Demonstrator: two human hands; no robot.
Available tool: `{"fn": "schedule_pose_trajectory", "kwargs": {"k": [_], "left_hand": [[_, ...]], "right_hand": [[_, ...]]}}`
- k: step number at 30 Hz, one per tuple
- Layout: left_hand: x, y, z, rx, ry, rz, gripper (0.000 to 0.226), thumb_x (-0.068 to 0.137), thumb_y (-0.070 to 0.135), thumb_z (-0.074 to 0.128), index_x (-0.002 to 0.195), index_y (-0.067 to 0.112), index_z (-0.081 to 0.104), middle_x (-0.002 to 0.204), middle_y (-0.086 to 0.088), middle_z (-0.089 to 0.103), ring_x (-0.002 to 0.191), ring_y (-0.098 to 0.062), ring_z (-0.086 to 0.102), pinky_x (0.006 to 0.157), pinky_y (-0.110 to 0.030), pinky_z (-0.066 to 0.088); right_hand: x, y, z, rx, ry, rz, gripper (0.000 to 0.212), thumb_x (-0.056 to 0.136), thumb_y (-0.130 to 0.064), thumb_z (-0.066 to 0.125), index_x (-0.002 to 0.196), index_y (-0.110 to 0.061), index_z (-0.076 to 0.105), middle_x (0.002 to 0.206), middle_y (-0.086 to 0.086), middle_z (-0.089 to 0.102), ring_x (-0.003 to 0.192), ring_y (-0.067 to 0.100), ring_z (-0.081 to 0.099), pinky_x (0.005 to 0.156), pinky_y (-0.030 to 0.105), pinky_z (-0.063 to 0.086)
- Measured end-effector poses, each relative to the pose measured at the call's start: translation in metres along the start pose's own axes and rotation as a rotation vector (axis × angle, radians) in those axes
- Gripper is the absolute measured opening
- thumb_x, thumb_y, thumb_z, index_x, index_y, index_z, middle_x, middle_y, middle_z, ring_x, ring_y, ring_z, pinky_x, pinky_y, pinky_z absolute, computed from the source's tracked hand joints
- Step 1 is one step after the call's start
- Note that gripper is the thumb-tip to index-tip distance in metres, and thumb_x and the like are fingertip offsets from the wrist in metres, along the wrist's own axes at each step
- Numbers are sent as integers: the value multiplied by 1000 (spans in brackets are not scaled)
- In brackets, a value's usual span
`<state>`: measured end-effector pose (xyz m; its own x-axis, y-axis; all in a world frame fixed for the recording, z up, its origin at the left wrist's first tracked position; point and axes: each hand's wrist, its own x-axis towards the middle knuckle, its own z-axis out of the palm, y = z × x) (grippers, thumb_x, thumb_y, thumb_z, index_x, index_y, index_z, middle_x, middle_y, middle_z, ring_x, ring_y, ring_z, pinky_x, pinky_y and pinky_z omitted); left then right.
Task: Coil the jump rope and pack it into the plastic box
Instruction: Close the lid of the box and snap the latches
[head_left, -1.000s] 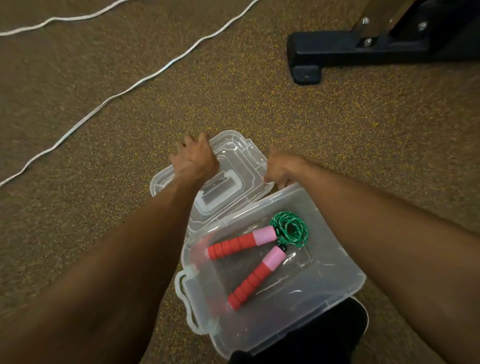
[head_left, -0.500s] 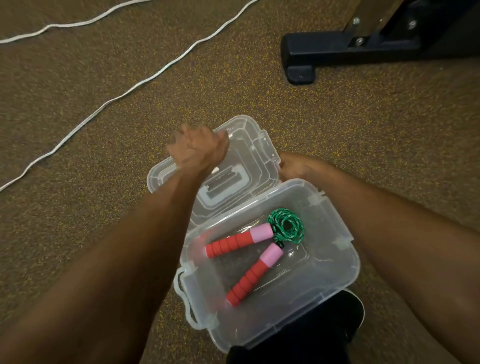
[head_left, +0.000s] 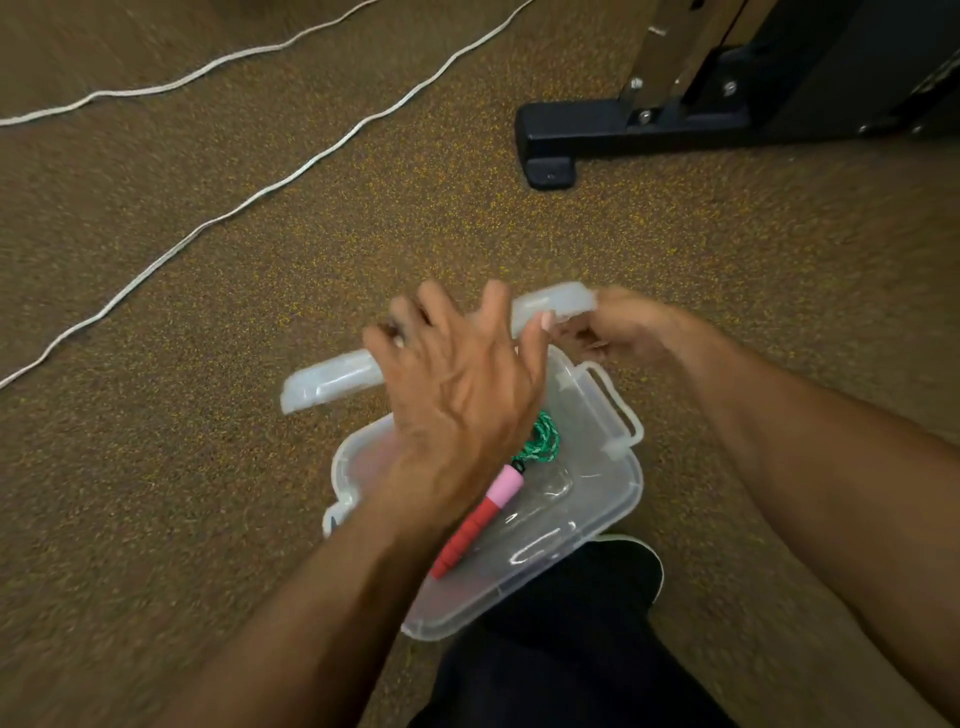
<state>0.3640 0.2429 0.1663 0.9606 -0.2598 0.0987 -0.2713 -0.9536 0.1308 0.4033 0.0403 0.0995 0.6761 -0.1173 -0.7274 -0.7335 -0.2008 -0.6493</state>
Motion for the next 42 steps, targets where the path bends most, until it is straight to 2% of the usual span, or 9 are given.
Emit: {"fn": "schedule_pose_trajectory", "kwargs": {"k": [4, 12, 14, 18, 19, 22, 27, 30, 42], "left_hand": [[-45, 13, -7, -34, 15, 57, 40, 98, 55, 35, 124, 31, 54, 95, -16, 52, 88, -33, 46, 77, -45, 31], [-81, 20, -16, -8, 2, 178, 43, 97, 59, 37, 128, 33, 50, 94, -16, 54, 88, -34, 48, 74, -47, 34], [-88, 20, -11, -16, -11, 197, 43, 96, 59, 40, 128, 34, 50, 94, -15, 54, 86, -33, 48, 74, -46, 35], [-99, 24, 2, -9, -36, 242, 44, 92, 60, 46, 126, 33, 52, 93, -13, 53, 84, -32, 48, 71, -44, 37], [-101, 26, 5, -10, -38, 251, 44, 91, 61, 48, 125, 32, 53, 93, -13, 53, 83, -31, 48, 70, -44, 37], [-107, 29, 10, 0, -52, 286, 47, 88, 62, 53, 121, 28, 52, 93, -11, 54, 85, -31, 49, 68, -43, 36], [-118, 27, 25, 13, -131, 383, 49, 86, 57, 59, 119, 22, 49, 94, -8, 59, 88, -30, 55, 64, -40, 35], [-122, 26, 33, -16, -172, 426, 45, 90, 50, 59, 122, 22, 45, 97, -7, 63, 90, -29, 58, 63, -39, 40], [-122, 25, 49, -29, -209, 469, 57, 85, 54, 64, 128, 23, 40, 112, -9, 47, 102, -28, 48, 65, -37, 45]], "right_hand": [[-33, -1, -7, 222, 63, -35, 30, 86, 2, 59, 99, -14, 80, 107, 13, 76, 101, 28, 72, 89, 41, 59], [-78, 18, 3, 267, 188, -124, 37, 81, 7, 49, 90, -14, 79, 101, 10, 78, 105, 34, 71, 95, 52, 55], [-82, 22, 5, 244, 212, -124, 28, 88, -5, 52, 99, -13, 77, 107, 13, 76, 104, 35, 69, 94, 52, 55], [-94, 28, 11, 216, 137, -149, 21, 98, -29, 58, 98, -12, 71, 82, 2, 74, 75, 17, 68, 64, 30, 58], [-97, 29, 13, 209, 99, -157, 21, 97, -28, 61, 105, -12, 71, 87, 2, 76, 77, 16, 71, 66, 31, 60], [-102, 33, 17, -25, 81, -155, 50, 93, -25, 67, 140, -17, 54, 129, 3, 65, 102, 20, 69, 87, 39, 59], [-112, 34, 33, -303, 180, -219, 56, 94, -24, 66, 146, -27, 48, 146, 5, 53, 119, 20, 59, 101, 37, 49], [-113, 39, 37, -446, 250, -257, 55, 95, -27, 64, 147, -30, 46, 148, 3, 52, 128, 20, 53, 93, 26, 39], [-82, 66, 38, -649, 353, -230, 58, 91, -41, 61, 146, -43, 42, 130, 15, 59, 120, 32, 54, 99, 36, 43]]}}
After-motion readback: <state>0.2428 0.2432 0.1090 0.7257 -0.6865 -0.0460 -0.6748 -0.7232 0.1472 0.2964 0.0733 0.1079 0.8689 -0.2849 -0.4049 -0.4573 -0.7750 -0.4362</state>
